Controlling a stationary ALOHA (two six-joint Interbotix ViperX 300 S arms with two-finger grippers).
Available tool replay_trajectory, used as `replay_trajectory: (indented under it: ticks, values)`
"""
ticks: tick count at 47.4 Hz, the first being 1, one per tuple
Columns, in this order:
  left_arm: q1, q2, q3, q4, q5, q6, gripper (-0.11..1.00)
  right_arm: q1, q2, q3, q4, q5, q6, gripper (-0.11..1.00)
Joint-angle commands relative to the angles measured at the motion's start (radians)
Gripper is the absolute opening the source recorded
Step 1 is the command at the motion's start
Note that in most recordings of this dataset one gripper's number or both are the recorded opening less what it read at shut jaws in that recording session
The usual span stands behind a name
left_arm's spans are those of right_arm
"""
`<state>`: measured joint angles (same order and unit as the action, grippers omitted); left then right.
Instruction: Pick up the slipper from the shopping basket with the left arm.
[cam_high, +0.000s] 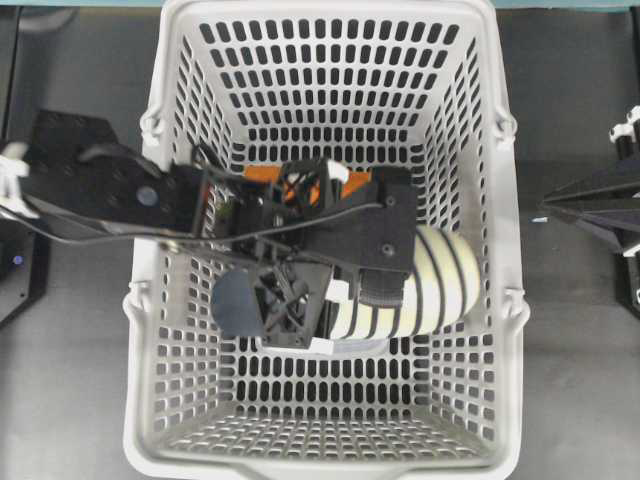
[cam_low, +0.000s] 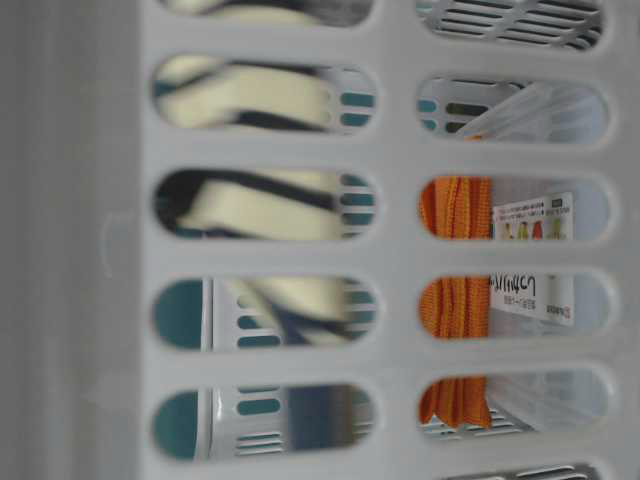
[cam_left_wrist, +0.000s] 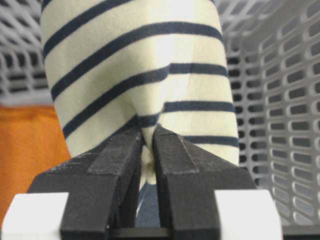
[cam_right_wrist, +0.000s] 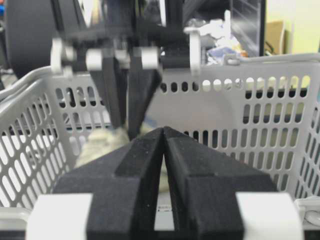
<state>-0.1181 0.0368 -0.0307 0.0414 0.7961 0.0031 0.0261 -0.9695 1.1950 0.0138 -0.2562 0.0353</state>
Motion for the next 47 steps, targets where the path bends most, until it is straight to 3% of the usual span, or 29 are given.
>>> replay_trajectory:
  ticks: [1,14,47]
  values:
    - [-0.006,-0.035,-0.1,0.005,0.057,0.037,0.06,0.002,0.006,-0.008,0.002,-0.006,0.002,-0.01]
    - [-0.008,-0.005,-0.218,0.005,0.176,0.127,0.06,0.002,0.005,-0.008,0.003,-0.005,0.002,-0.01]
    - [-0.006,0.028,-0.281,0.003,0.258,0.087,0.06,0.002,0.003,-0.002,0.003,0.003,0.002,-0.01]
